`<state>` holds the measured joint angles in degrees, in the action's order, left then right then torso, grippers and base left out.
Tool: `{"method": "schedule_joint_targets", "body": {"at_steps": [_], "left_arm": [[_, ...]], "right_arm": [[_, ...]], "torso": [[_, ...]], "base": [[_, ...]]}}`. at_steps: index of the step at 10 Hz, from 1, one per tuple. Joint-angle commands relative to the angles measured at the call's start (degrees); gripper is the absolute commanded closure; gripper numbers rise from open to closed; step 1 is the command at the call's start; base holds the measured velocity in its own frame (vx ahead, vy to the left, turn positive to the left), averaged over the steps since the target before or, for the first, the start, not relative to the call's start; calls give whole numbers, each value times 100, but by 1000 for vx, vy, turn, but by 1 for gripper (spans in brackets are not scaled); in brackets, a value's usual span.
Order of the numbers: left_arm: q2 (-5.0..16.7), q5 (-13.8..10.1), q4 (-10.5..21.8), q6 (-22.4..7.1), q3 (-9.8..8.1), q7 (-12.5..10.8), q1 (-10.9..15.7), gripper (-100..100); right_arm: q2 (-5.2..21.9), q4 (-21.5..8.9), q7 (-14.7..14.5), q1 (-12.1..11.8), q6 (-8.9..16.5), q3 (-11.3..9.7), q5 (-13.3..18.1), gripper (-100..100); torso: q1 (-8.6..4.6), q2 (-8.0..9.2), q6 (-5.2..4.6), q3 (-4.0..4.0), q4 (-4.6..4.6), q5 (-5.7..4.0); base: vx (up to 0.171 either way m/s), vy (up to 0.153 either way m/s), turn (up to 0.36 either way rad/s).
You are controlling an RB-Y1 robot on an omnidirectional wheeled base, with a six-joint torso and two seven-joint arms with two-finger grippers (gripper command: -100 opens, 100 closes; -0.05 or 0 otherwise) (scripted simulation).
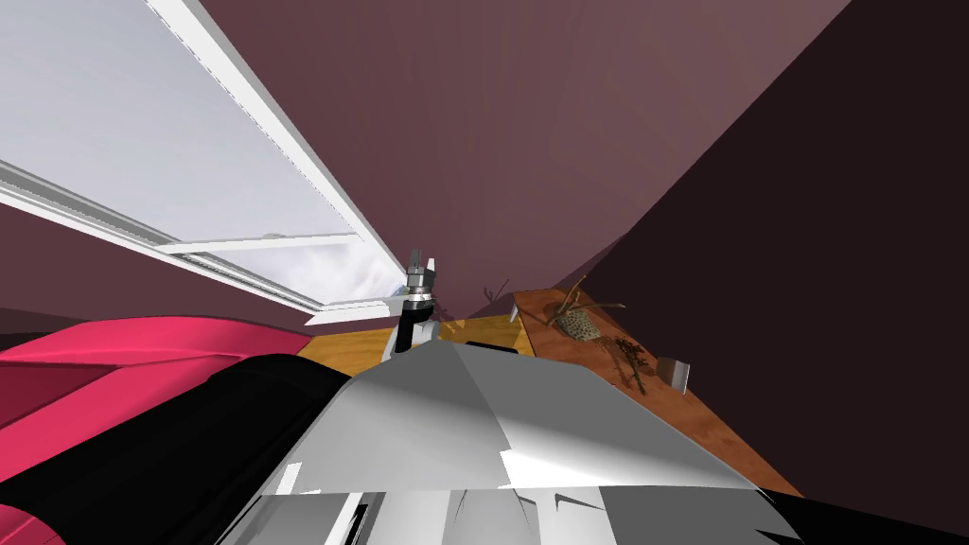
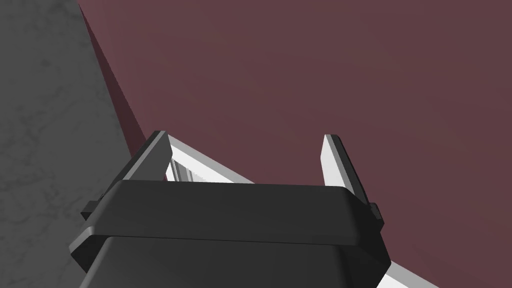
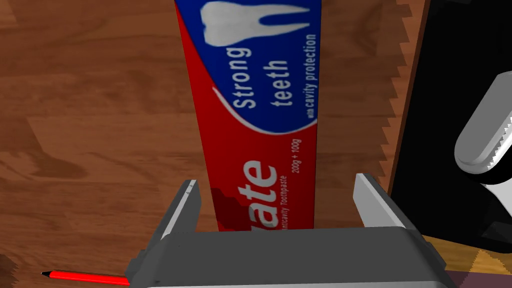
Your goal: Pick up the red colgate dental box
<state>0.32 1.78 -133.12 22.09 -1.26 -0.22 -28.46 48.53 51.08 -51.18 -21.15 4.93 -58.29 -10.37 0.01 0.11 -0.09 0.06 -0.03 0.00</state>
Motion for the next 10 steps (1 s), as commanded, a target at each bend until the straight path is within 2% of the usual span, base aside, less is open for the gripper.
{"method": "schedule_joint_targets", "body": {"at_steps": [1,5,6,7,10], "left_arm": [[0,0,0,0,0,0,0,0],[0,0,0,0,0,0,0,0],[0,0,0,0,0,0,0,0],[0,0,0,0,0,0,0,0],[-1,0,0,0,1,0,0,0]], "right_arm": [[0,0,0,0,0,0,0,100],[9,2,-5,-1,-2,-1,2,100],[9,1,-5,-1,-2,-1,2,0],[220,165,-30,-34,-39,-59,-103,100],[565,412,-95,-115,-121,-126,-254,100]], "torso": [[0,0,0,0,0,0],[5,-6,-3,-3,1,-7],[4,-6,-3,-3,1,-7],[4,-6,-3,-3,1,-7],[38,-19,-5,-11,4,3]], "base": [[-2,-9,2],[0,0,0],[0,0,0],[23,40,-91],[37,75,-54]]}}
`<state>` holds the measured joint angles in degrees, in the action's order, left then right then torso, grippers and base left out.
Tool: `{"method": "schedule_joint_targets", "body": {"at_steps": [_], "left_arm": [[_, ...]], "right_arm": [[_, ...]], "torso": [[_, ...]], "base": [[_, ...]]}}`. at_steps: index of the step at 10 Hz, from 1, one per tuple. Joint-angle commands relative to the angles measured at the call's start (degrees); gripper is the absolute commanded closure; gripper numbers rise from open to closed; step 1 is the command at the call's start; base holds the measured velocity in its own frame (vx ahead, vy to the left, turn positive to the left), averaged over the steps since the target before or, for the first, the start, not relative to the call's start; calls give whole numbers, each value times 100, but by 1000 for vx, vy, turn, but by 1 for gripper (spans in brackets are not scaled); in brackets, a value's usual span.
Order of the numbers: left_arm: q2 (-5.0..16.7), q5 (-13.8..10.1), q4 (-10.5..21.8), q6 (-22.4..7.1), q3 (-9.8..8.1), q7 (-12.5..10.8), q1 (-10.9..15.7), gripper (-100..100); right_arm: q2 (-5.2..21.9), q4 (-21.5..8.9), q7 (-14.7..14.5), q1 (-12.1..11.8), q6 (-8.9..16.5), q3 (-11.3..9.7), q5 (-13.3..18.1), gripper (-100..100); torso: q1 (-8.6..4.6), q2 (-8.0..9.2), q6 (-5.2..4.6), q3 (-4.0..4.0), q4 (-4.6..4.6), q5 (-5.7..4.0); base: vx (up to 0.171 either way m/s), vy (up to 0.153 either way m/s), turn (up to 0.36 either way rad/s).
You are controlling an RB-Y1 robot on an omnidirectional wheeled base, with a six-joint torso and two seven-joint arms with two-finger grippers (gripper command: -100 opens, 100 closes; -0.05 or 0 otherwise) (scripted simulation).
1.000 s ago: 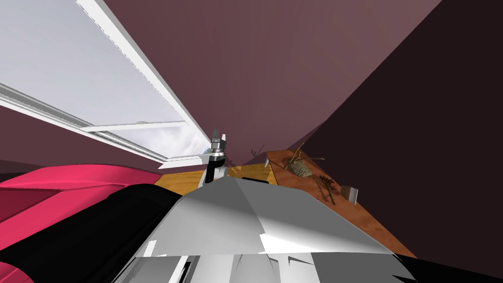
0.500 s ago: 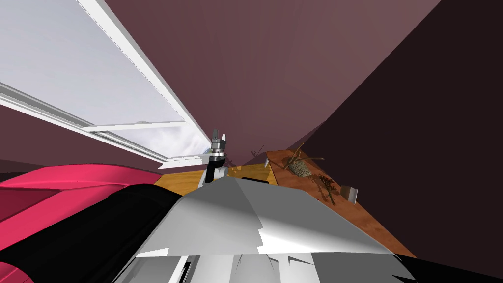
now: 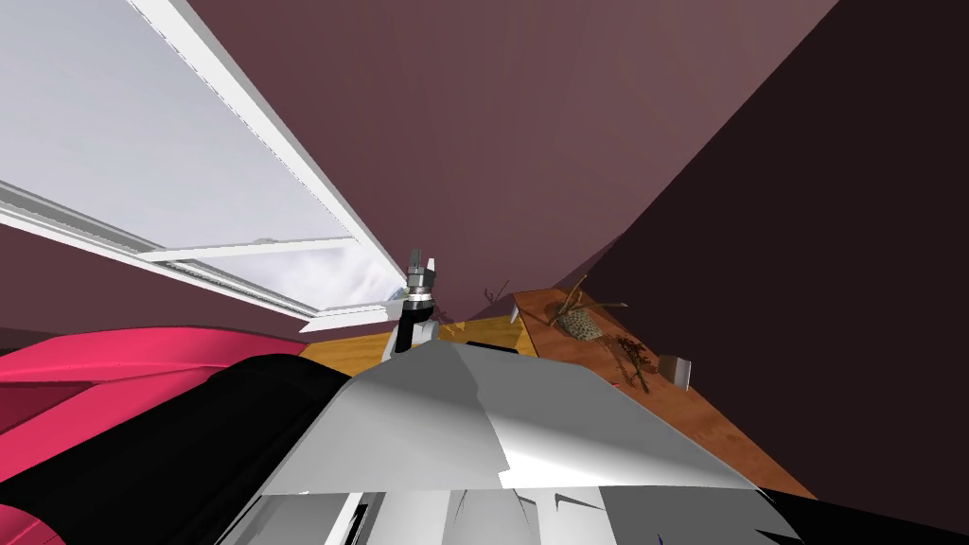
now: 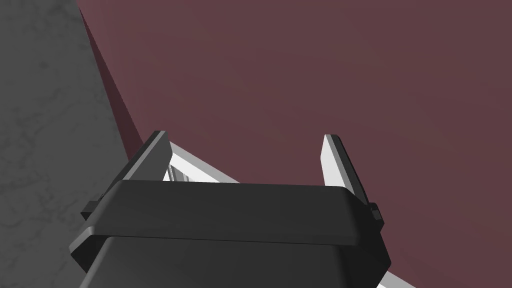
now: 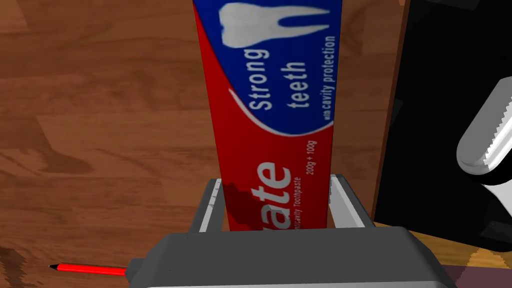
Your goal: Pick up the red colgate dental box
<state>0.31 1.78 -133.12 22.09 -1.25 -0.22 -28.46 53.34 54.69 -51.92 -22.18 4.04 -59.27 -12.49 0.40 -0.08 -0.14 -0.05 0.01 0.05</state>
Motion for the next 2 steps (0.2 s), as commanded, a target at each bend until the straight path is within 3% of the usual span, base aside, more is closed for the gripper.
{"method": "schedule_joint_targets", "body": {"at_steps": [1,2], "left_arm": [[0,0,0,0,0,0,0,0],[0,0,0,0,0,0,0,0]], "right_arm": [[0,0,0,0,0,0,0,100],[8,1,-5,-1,-17,-6,-8,0]], "torso": [[0,0,0,0,0,0],[-11,4,2,2,-1,-1]], "base": [[15,31,-15],[3,7,1]]}}
